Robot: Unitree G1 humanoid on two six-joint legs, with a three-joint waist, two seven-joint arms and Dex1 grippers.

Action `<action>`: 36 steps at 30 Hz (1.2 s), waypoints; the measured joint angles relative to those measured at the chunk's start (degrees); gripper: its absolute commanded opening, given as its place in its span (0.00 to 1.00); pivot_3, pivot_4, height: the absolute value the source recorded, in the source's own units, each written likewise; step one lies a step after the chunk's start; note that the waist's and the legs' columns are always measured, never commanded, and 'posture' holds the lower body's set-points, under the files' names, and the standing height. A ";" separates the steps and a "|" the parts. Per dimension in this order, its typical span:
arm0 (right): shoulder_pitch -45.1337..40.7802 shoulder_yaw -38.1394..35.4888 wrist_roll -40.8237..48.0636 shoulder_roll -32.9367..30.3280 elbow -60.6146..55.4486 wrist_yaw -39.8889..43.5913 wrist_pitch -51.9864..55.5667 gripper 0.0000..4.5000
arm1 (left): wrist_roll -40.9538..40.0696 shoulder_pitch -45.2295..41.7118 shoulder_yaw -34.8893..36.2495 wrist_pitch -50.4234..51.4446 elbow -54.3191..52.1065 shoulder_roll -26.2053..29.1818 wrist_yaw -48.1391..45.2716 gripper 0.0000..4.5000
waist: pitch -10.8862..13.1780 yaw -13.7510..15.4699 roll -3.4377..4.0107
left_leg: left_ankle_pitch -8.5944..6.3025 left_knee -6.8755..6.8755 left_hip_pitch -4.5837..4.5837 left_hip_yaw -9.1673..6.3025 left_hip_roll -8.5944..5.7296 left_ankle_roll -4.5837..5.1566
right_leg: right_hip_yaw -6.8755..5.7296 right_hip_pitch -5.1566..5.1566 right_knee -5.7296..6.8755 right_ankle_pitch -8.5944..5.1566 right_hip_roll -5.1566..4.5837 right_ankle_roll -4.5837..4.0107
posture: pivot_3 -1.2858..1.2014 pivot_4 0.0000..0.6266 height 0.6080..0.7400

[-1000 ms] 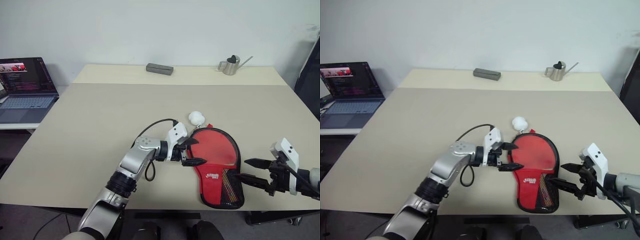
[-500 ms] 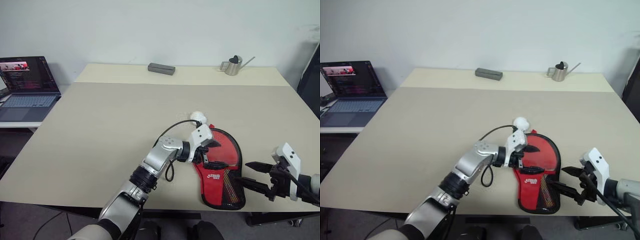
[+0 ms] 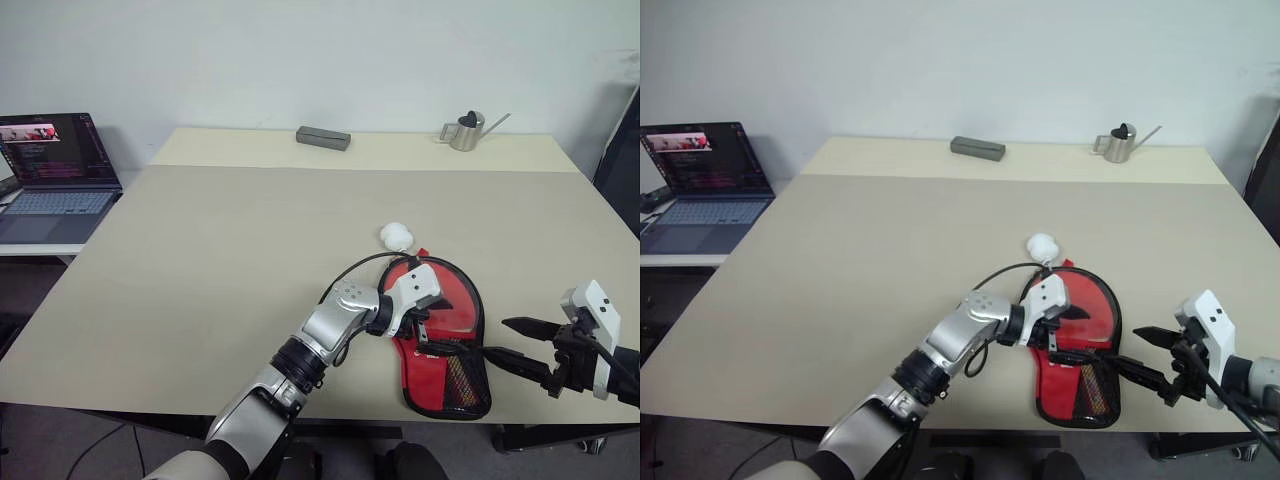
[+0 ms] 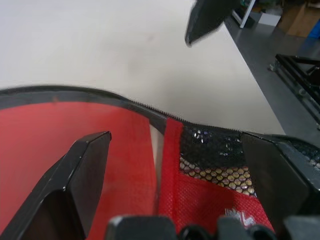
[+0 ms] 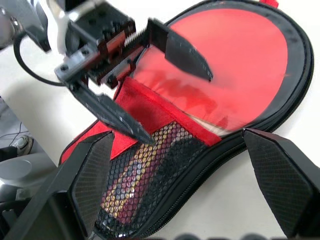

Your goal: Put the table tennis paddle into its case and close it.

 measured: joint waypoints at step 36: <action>-48.97 26.65 -7.26 7.01 28.85 -9.67 -0.81 1.00 | 1.24 -0.53 2.59 -2.88 7.79 -2.25 -1.49 0.99 | -0.25 -0.37 0.28 | -0.01 0.00 0.54 -0.10 -0.01 0.02 | -0.04 0.55 -0.04 0.01 -0.02 -0.12 | 0.52 0.24 1.00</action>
